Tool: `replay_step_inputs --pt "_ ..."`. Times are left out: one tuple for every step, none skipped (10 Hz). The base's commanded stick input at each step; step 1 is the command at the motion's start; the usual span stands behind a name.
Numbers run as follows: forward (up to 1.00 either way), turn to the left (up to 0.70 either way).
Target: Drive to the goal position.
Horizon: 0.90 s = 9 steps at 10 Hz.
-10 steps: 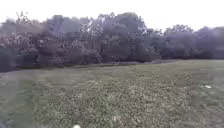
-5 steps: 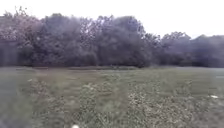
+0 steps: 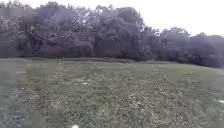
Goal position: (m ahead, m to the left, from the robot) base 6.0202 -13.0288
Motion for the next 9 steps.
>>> replay_step_inputs --pt "0.60 -0.15" --pt "0.60 -0.15" --pt "0.60 -0.15" --pt "0.60 -0.15" --pt "0.60 -0.15" --pt "0.60 -0.15" --pt "0.60 -0.15" --pt "0.60 -0.15" --pt "0.60 -0.15"
